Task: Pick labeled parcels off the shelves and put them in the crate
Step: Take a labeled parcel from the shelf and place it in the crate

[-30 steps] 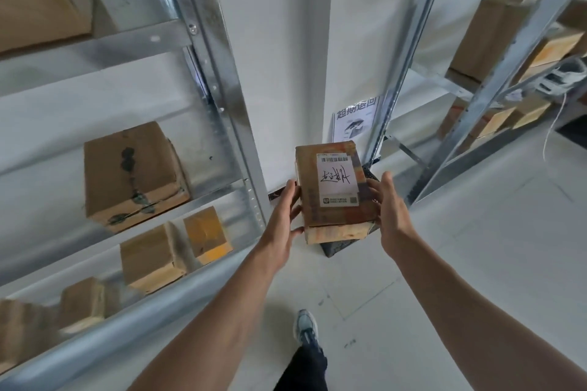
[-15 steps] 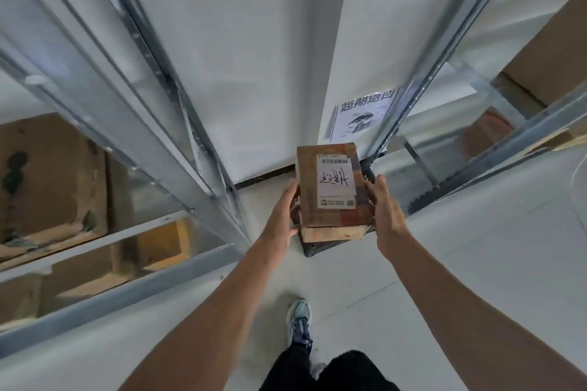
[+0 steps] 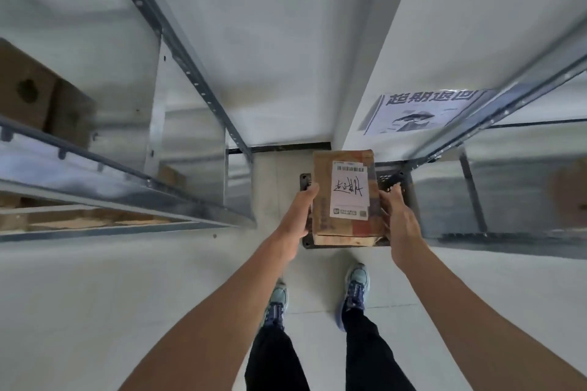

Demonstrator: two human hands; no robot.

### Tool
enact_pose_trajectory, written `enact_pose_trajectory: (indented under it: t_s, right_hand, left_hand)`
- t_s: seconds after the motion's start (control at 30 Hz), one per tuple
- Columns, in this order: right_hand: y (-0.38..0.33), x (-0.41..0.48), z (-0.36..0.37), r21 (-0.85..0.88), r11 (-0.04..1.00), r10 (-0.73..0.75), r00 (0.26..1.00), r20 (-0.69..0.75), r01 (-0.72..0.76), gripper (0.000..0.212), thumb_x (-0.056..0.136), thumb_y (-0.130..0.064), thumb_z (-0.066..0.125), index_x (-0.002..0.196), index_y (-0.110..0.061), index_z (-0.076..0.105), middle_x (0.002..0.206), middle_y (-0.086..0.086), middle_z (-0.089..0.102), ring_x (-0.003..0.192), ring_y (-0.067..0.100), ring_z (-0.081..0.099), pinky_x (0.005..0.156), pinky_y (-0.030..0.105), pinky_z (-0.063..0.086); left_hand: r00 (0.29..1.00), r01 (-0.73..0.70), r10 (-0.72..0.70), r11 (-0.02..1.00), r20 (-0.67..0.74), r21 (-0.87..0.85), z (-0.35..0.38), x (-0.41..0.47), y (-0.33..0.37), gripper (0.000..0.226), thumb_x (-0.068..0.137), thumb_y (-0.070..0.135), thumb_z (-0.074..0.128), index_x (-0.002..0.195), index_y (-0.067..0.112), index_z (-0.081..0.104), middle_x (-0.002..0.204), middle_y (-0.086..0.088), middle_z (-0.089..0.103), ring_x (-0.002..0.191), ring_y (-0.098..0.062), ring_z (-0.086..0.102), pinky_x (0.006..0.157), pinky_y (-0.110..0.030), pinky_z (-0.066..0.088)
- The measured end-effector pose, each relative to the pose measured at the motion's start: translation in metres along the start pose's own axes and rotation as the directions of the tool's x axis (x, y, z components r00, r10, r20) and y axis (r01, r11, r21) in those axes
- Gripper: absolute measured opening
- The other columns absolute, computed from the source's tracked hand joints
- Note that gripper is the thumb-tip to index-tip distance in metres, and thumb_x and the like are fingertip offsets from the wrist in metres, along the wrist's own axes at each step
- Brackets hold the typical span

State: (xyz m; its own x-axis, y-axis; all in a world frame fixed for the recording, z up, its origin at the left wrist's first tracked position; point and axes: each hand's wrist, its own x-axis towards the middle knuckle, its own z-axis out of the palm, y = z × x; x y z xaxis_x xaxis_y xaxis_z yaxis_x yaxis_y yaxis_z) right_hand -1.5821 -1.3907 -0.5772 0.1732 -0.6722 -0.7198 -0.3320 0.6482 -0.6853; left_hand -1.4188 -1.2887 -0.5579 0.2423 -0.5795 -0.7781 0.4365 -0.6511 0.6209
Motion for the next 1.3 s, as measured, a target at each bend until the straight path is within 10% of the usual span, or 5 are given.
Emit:
enact_pose_trajectory:
  t_s: [0.37, 0.67, 0.83, 1.0, 1.3]
  right_hand:
    - [0.073, 0.163, -0.001, -0.12, 0.984, 0.143, 0.985, 0.093, -0.131, 0.052, 0.109, -0.054, 0.027, 0.107, -0.028, 0.072, 0.102, -0.006, 0.08, 0.106, 0.019, 0.072, 0.099, 0.044, 0.054]
    - [0.162, 0.29, 0.031, -0.23, 0.96, 0.192, 0.973, 0.128, -0.159, 0.054, 0.109, -0.052, 0.027, 0.111, -0.019, 0.069, 0.103, -0.001, 0.079, 0.106, 0.023, 0.072, 0.105, 0.05, 0.049]
    - [0.209, 0.335, 0.047, -0.229, 0.952, 0.236, 0.963, 0.132, -0.202, 0.054, 0.104, -0.059, 0.028, 0.111, -0.026, 0.071, 0.106, -0.004, 0.079, 0.109, 0.022, 0.07, 0.108, 0.052, 0.047]
    - [0.235, 0.363, 0.054, -0.214, 0.941, 0.288, 0.953, 0.097, -0.262, 0.053, 0.102, -0.063, 0.03, 0.114, -0.031, 0.07, 0.108, -0.008, 0.078, 0.111, 0.019, 0.069, 0.107, 0.053, 0.047]
    - [0.248, 0.391, 0.063, -0.24, 0.941, 0.271, 0.956, 0.112, -0.239, 0.049, 0.102, -0.055, 0.03, 0.104, -0.03, 0.072, 0.1, -0.008, 0.079, 0.107, 0.019, 0.07, 0.105, 0.051, 0.05]
  left_hand:
    - [0.977, 0.17, -0.174, 0.985, -0.126, -0.038, 0.02, 0.143, -0.057, 0.025, 0.106, 0.053, 0.037, 0.098, 0.04, 0.057, 0.091, 0.022, 0.059, 0.082, 0.007, 0.054, 0.08, -0.028, 0.04]
    - [0.956, 0.241, -0.239, 0.97, -0.171, -0.008, -0.01, 0.289, -0.139, 0.037, 0.102, 0.06, 0.044, 0.103, 0.029, 0.065, 0.086, 0.02, 0.068, 0.085, 0.004, 0.056, 0.103, -0.038, 0.035]
    - [0.944, 0.281, -0.264, 0.958, -0.199, 0.06, -0.015, 0.334, -0.171, 0.039, 0.105, 0.056, 0.04, 0.115, 0.025, 0.061, 0.09, 0.013, 0.064, 0.078, 0.002, 0.054, 0.067, -0.022, 0.033]
    - [0.937, 0.311, -0.292, 0.947, -0.191, 0.078, -0.017, 0.368, -0.198, 0.06, 0.098, 0.06, 0.044, 0.145, 0.022, 0.049, 0.132, -0.001, 0.064, 0.103, -0.011, 0.057, 0.086, -0.035, 0.039]
    - [0.931, 0.321, -0.309, 0.947, -0.194, 0.034, -0.009, 0.394, -0.22, 0.036, 0.104, 0.043, 0.047, 0.135, 0.026, 0.05, 0.107, 0.009, 0.063, 0.1, -0.009, 0.059, 0.087, -0.037, 0.041]
